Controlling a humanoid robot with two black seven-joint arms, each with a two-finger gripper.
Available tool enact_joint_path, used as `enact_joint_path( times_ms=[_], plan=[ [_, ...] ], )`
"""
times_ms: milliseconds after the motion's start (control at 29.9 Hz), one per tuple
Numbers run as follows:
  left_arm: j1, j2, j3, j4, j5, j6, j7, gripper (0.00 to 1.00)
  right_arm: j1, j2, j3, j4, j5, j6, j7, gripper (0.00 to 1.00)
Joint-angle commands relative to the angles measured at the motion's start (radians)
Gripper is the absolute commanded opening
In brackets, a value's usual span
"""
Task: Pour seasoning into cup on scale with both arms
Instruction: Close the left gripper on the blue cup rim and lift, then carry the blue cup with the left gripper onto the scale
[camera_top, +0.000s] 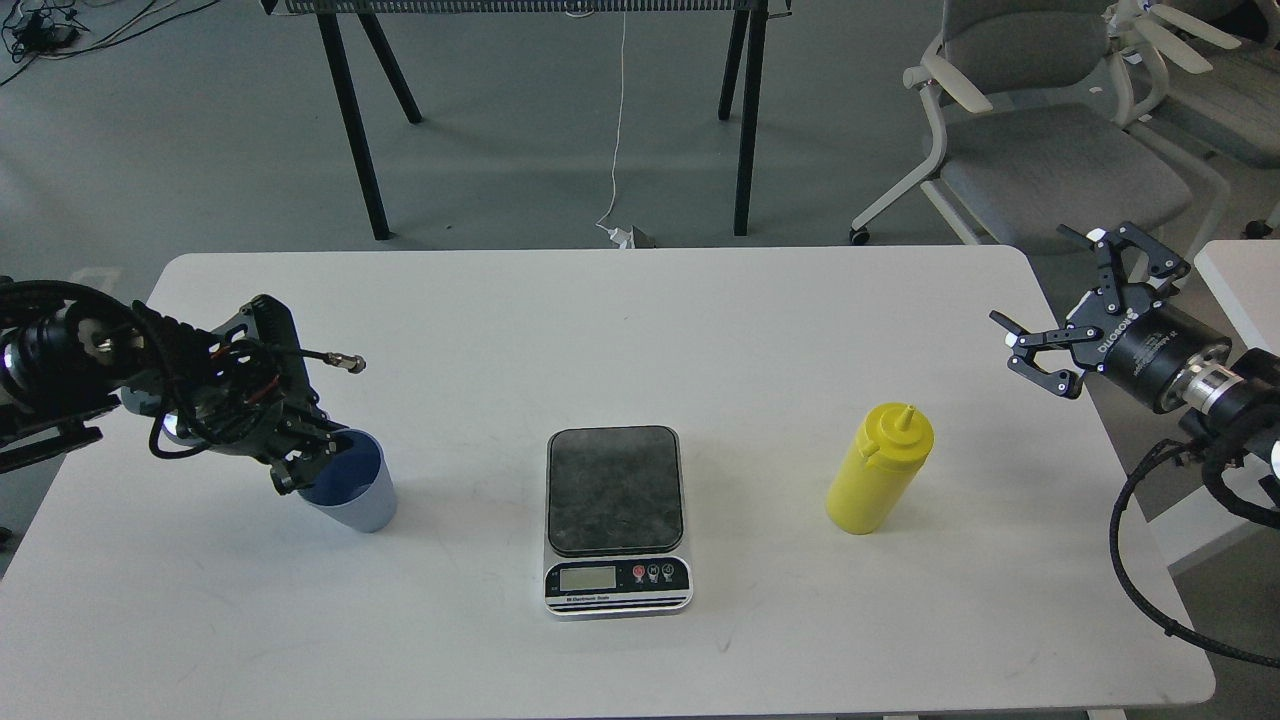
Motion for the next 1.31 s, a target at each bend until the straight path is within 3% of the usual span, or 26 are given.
enact_joint_path(
  times_ms=[0, 468, 770, 1037, 1272],
  plan=[
    [-0.003, 0.000, 0.000, 0.004, 0.000, 0.001, 0.000, 0.00, 0.000, 0.002, 0.001, 0.000, 0.000, 0.000, 0.000, 1.00],
    [-0.105, -0.001, -0.007, 0.039, 0.000, -0.002, 0.000, 0.00, 0.000, 0.008, 0.002, 0.002, 0.000, 0.000, 0.000, 1.00],
    [-0.174, -0.076, -0.012, 0.050, 0.000, -0.011, 0.000, 0.00, 0.000, 0.011, 0.001, 0.002, 0.000, 0.000, 0.000, 1.00],
    [-0.259, -0.251, -0.010, 0.030, 0.000, -0.082, 0.000, 0.00, 0.000, 0.014, -0.002, 0.000, -0.002, 0.000, 0.000, 1.00],
    [-0.262, -0.392, -0.010, 0.025, 0.000, -0.120, 0.000, 0.00, -0.005, 0.011, -0.001, 0.000, -0.002, 0.000, 0.000, 1.00]
  ],
)
